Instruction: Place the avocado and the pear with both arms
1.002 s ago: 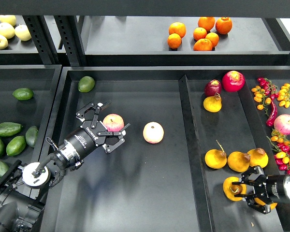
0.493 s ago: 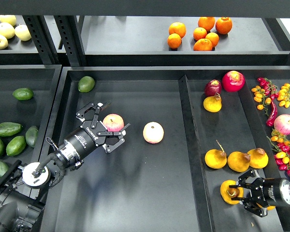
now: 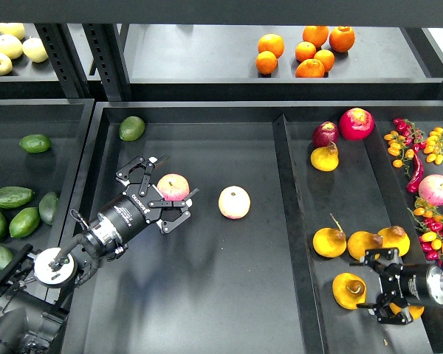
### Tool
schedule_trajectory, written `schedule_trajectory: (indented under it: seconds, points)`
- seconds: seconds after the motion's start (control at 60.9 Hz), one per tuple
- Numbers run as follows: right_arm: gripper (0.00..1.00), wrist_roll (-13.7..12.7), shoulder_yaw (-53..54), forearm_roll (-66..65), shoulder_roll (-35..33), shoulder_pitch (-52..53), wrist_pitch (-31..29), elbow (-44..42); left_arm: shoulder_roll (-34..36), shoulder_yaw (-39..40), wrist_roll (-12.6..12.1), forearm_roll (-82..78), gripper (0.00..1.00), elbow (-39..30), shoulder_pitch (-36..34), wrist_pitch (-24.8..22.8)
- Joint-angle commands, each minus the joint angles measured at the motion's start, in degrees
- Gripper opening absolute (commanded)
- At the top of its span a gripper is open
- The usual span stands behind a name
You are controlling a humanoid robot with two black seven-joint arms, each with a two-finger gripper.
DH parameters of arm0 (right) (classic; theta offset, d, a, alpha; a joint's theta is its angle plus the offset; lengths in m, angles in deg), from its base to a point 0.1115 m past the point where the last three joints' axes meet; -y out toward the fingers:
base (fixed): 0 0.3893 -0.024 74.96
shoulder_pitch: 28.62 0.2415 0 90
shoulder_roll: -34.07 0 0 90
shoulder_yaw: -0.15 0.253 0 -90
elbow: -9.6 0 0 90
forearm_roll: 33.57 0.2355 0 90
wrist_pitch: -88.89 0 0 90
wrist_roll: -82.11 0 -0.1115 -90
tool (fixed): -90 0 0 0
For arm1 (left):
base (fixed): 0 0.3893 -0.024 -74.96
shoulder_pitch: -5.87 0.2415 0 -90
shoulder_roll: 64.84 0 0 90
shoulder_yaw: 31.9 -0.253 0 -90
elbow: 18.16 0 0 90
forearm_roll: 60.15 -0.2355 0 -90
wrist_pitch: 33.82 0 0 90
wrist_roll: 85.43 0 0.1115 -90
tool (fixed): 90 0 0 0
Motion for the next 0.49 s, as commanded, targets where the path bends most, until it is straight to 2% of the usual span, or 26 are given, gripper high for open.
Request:
schedule_trajectory:
  seconds: [0.0,0.148,0.181,0.279,0.476]
  points:
    - [0.93,0.00,3.33,1.76,0.00,0.43,0.00,0.72,0.00,-0.04,0.00,0.00,0.91,-0.13,-0.07,0.00]
    - [0.93,0.00,5.79,6.24,0.09,2.71,0.00,0.98,0.00,-0.04,0.00,0.00,0.91,-0.21,-0.07,0.00]
    - [0.94,0.00,7.81,11.94,0.09,3.24,0.00,2.82,0.00,-0.04,0.00,0.09,0.91,-0.30,-0.07,0.00]
    - [0.94,0.00,10.36,16.61,0.18,3.42,0.00,4.59,0.00,0.05,0.09,0.09,0.91,-0.57,-0.07,0.00]
    - [0.96,0.00,16.51,18.11,2.72,3.07,0.00,5.29,0.00,0.05,0.18,0.18,0.91,-0.83,0.37,0.00]
